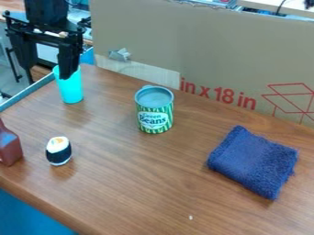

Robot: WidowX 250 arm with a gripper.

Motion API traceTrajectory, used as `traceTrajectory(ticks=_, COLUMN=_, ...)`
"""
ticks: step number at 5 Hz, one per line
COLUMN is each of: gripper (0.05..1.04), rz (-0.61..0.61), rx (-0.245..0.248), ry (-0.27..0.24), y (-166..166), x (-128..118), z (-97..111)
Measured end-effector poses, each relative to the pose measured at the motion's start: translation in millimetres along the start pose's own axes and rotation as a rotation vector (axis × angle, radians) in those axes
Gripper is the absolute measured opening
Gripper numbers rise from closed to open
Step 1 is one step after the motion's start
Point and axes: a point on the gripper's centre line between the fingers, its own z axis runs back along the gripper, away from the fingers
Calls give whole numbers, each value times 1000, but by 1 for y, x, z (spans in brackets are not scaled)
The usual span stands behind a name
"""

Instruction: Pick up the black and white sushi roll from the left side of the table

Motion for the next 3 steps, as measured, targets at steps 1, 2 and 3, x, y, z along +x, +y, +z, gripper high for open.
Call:
traceTrajectory(ticks=1, gripper=1001, rz=-3, rx=-1, ry=21, y=-1, x=-1, z=-8)
traceTrajectory(ticks=2, gripper=1001, rz=-27, rx=11, ry=11, y=-2, x=-5, z=-29)
traceTrajectory(ticks=3, gripper=1001, rz=-88, rx=-17, ry=22, y=-5, x=-6, z=-47)
